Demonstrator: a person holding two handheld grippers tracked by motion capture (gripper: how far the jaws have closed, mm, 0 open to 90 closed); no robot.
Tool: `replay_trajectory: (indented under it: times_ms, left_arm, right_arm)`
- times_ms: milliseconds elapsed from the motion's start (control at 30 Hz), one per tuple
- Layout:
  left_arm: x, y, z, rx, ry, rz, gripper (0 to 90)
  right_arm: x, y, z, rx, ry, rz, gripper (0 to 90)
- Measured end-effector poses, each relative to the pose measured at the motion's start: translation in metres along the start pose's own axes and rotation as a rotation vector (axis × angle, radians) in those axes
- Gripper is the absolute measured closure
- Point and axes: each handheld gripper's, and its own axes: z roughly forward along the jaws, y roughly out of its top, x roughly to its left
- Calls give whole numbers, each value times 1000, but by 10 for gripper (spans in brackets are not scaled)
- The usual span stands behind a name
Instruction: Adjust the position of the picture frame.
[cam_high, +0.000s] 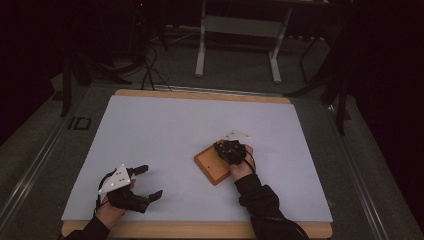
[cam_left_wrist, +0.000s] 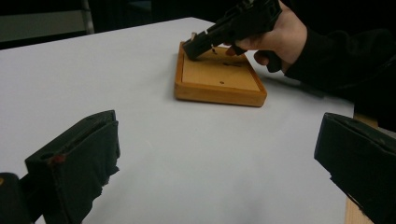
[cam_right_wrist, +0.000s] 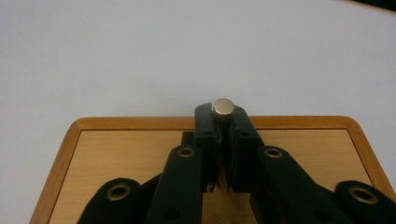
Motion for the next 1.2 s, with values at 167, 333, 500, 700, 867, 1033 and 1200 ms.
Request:
replay_trajectory:
  times_ms: [167,333,500,700,867,1033,1200]
  left_arm:
    - [0,0,1,2,0,0,5]
    - [-1,0,1,4,0,2,5]
    - [-1,0,0,2,2,2,5]
    - [-1,0,0,2,2,1,5]
    - [-1,0,1,4,1,3,5]
    - [0,0,1,4,1,-1,5]
    - [0,0,0,3,-1,-1,5]
  right_arm:
    - [0,-2,1,-15,2,8,849]
    - [-1,-1,-1,-15,14,8,764]
    - [2,2,-13,-51,8,-28,716]
    - [-3,10,-32,-106,18,-55,676]
    - [-20,18,-38,-130,-7,-24,687]
    - [-41,25,-32,-118,-42,12,753]
    - [-52,30,-21,-84,-42,16,856]
